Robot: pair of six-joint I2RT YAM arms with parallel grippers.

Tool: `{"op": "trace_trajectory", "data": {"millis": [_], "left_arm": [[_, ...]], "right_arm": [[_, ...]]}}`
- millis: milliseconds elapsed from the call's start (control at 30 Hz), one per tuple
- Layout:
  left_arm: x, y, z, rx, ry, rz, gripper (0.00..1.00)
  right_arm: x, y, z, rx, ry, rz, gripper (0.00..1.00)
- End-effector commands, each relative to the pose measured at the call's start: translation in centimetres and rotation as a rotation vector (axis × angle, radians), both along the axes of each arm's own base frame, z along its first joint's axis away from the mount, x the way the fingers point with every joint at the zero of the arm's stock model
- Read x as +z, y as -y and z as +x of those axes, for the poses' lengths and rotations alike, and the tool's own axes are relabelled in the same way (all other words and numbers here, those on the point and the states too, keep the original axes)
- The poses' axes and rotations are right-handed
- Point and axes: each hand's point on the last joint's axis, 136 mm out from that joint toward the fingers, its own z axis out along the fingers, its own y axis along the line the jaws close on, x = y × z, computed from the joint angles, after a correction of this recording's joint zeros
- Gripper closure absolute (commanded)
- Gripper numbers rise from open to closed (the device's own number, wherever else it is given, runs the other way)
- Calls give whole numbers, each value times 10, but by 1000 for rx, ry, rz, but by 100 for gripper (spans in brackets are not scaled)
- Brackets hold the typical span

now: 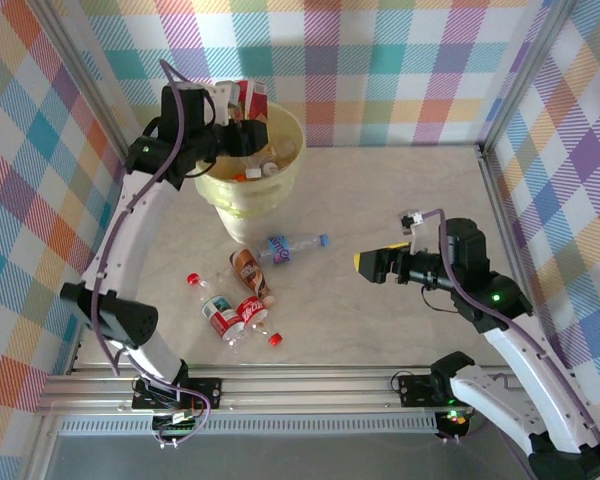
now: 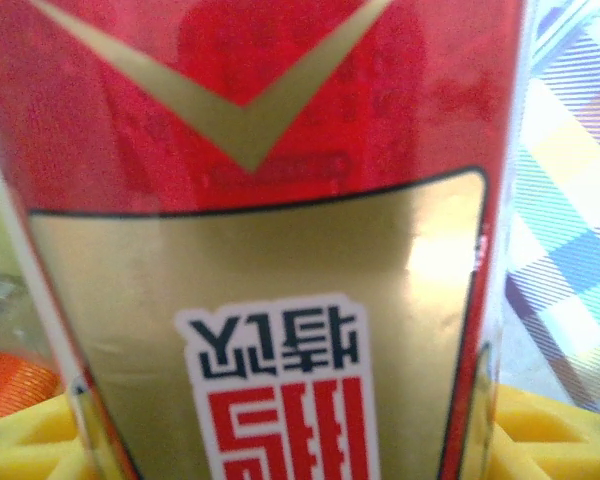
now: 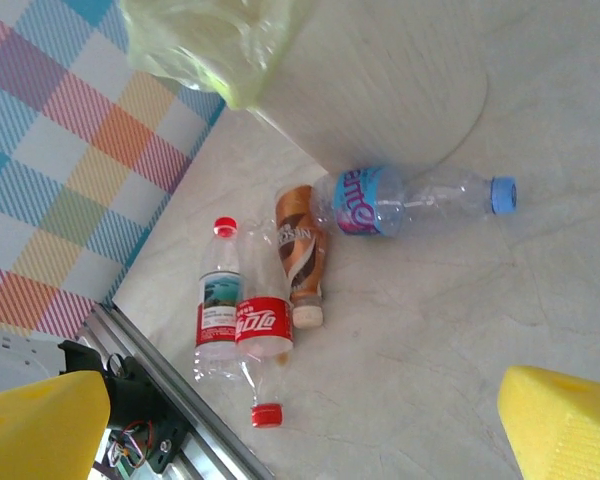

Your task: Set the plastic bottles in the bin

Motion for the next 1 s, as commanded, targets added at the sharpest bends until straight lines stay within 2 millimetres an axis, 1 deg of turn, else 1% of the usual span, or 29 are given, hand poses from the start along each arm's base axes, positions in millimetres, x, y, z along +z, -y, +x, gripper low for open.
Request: {"op": "trace_trajectory", "data": {"millis": [0,133,233,433,567,800,867,967], "left_arm": [[-1,-14,22,36,19,43,42],[-13,-14,38,43,3,75,42],[-26,-11,45,35,-29,73,42],[-48,-7,54,30,-81,73,39],[-56,-7,55,32,-105,72,37],[-48,-9,48,61,-123,37,21],[-49,-10,47,70,-127,36,11],[-47,-12,45,82,-125,30,5]], "right_arm": [[-3,-5,3,-2,-22,48,0],[-10,-7,6,-4,-43,45,0],[-13,-7,9,-9,-50,35,0],[-20,-12,14,-5,-70,54,0],[-29,-18,21,10,-86,53,0],[-42,-31,22,121,-85,9,0],[-45,-34,22,145,-83,-4,0],[-50,-36,22,160,-84,-10,0]]}}
